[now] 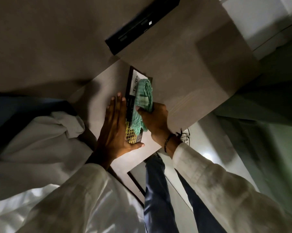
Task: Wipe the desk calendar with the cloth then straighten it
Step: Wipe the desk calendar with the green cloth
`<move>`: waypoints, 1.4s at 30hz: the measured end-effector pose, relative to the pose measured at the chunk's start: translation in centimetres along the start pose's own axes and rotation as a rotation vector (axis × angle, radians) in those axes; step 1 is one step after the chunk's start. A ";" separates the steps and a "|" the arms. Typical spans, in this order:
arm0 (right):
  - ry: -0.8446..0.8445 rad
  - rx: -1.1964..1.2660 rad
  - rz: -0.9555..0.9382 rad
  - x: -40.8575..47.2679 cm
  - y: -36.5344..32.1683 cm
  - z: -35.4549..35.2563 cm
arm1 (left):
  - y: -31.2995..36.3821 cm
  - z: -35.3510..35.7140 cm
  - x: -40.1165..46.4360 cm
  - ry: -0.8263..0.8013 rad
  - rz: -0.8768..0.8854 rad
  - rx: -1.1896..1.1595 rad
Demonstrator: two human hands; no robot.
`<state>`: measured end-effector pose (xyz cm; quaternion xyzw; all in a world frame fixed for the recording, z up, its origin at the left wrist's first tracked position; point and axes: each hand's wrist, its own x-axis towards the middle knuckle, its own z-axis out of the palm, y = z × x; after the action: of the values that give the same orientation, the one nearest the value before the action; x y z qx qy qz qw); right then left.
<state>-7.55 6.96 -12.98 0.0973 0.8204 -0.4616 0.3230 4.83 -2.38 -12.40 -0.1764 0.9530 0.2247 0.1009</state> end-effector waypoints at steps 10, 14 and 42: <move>-0.046 0.016 -0.085 -0.5 0.3 0.2 | 0.3 0.0 0.1 0.006 -0.008 -0.004; 0.002 -0.015 -0.014 0.7 0.6 -0.6 | 0.3 0.1 0.1 -0.002 -0.019 -0.020; -0.015 0.019 -0.128 1.0 0.8 -0.2 | 0.1 0.4 0.5 0.025 -0.045 0.012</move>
<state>-8.00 7.44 -14.09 0.0442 0.8182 -0.4896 0.2981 4.42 -2.23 -12.84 -0.2001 0.9513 0.2142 0.0951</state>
